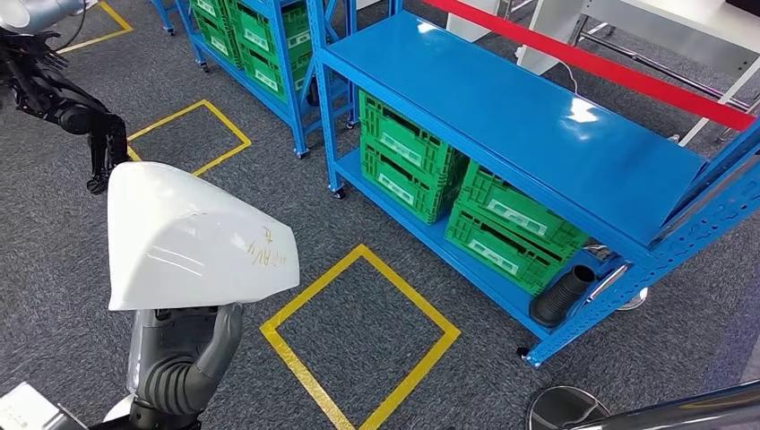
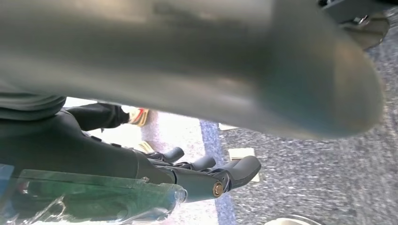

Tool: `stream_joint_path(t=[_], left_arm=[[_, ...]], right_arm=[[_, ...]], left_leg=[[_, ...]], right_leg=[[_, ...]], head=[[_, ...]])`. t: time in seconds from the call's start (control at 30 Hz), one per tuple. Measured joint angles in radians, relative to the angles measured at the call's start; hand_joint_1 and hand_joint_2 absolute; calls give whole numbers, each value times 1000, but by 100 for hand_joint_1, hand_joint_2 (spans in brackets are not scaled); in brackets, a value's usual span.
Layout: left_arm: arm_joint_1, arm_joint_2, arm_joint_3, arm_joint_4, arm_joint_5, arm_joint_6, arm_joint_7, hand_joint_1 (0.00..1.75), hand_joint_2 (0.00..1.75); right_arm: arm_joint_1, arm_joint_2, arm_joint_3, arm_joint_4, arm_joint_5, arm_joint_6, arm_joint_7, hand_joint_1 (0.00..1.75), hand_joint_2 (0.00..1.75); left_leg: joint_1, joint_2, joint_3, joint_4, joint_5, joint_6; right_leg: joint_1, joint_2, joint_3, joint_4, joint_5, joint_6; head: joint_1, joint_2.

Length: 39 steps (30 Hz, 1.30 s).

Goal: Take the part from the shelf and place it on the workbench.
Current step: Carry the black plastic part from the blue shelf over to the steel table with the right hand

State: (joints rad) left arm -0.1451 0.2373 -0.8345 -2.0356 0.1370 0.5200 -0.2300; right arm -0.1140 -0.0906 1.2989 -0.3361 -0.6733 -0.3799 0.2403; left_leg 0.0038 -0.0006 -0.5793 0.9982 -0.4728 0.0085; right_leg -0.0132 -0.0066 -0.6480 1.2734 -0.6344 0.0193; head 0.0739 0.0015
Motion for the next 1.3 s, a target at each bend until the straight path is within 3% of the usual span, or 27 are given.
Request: stream_joint_path(t=[0.03,0.1,0.17,0.27,0.3,0.37,0.43,0.47,0.5,0.53,0.6,0.67,0.8,0.87,0.93,0.97,1.0,1.03,1.07,1.13,1.2,1.3], left_arm=[[0,0,0,0,0,0,0,175,175],[0,0,0,0,0,0,0,175,175],[-1,0,0,0,0,0,0,175,175],[-2,0,0,0,0,0,-1,175,175],[-2,0,0,0,0,0,-1,175,175],[-2,0,0,0,1,0,-1,175,175],[0,0,0,0,2,0,-1,175,175],[0,0,0,0,2,0,-1,175,175],[1,1,0,1,3,0,-1,175,175],[1,1,0,1,3,0,0,175,175],[1,1,0,1,3,0,0,175,175],[0,1,1,1,3,0,0,175,175],[1,1,1,0,2,1,0,175,175],[0,1,1,0,2,1,0,175,175],[1,0,1,0,2,2,1,175,175],[1,0,1,1,2,2,1,175,175],[2,0,1,1,2,2,2,175,175],[2,0,1,1,2,2,3,175,175],[2,0,1,1,2,3,4,175,175],[1,0,1,1,2,4,4,175,175],[-1,0,1,1,0,6,6,175,175],[1,0,2,1,-1,8,8,175,175]], right_arm=[[0,0,0,0,0,0,0,0,0],[0,-1,0,0,0,0,0,0,0],[0,-1,0,0,0,0,0,0,0],[2,-2,0,0,0,2,0,0,0],[3,-2,0,0,0,2,0,0,0],[2,-2,0,0,0,3,0,0,0],[2,-2,0,0,0,3,0,0,0],[3,-2,0,0,0,4,0,0,0],[3,-2,0,0,0,5,0,0,0],[3,-2,0,0,0,5,0,0,0],[1,-2,0,0,0,6,0,0,0],[-1,-2,0,0,0,6,0,0,0],[-1,-2,0,0,0,6,-1,0,0],[-1,-2,0,0,0,6,-2,0,0],[0,-1,0,0,0,7,-3,0,0],[0,-1,1,0,0,8,-4,0,0],[0,-1,1,0,0,9,-4,0,0],[0,-1,1,0,0,10,-4,0,0],[0,-1,1,0,2,11,-3,0,0],[-1,-1,1,0,6,12,-2,0,0],[2,-1,2,0,10,13,-1,0,0],[5,-1,4,0,11,14,1,0,0]], left_leg=[[-1,-1,-4,3,1,0],[-4,-3,-10,10,2,-4],[-6,-4,-22,17,7,-13],[-3,-6,-38,21,18,-32],[-2,-6,-42,27,9,-39],[2,-6,-63,91,-45,-51],[7,-6,-98,209,-114,-61],[9,-6,-108,253,-132,-64],[11,-5,-104,266,-132,-67],[13,-5,-83,241,-115,-68],[16,-4,-9,124,-64,-67],[14,-3,37,36,-41,-58],[9,-3,26,13,-32,-26],[10,-1,20,7,-22,-11],[6,-1,10,7,-15,-2],[3,-1,5,8,-12,2],[0,-1,0,9,-9,4],[-3,-2,-4,10,-6,5],[-4,-3,-7,10,-4,4],[-7,-10,-12,13,-1,-1],[-6,-20,-23,16,7,-11],[-4,-33,-41,19,17,-28]], right_leg=[[1,0,19,-31,25,-2],[3,6,82,-148,85,-10],[6,13,118,-230,109,-17],[8,13,112,-252,114,-31],[6,11,109,-255,119,-36],[1,5,105,-260,129,-46],[2,-2,101,-259,134,-50],[2,-5,99,-258,135,-49],[2,-8,96,-256,136,-48],[1,-10,93,-253,138,-46],[1,-13,89,-249,139,-41],[3,-13,81,-243,142,-30],[2,-12,62,-239,146,-2],[0,-5,41,-184,97,4],[1,-2,-1,-64,23,5],[1,-2,-18,-12,2,5],[2,-2,-22,13,-2,3],[3,-2,-8,-1,14,0],[5,-1,22,-49,44,-4],[9,24,89,-175,99,-18],[12,45,120,-244,113,-28],[10,27,120,-265,115,-36]], head=[[2,0],[9,0],[15,0],[18,0],[18,0],[18,0],[18,0],[18,0],[18,0],[18,0],[18,0],[17,0],[26,0],[36,0],[49,0],[54,0],[57,0],[61,0],[66,0],[77,0],[82,0],[86,0]])
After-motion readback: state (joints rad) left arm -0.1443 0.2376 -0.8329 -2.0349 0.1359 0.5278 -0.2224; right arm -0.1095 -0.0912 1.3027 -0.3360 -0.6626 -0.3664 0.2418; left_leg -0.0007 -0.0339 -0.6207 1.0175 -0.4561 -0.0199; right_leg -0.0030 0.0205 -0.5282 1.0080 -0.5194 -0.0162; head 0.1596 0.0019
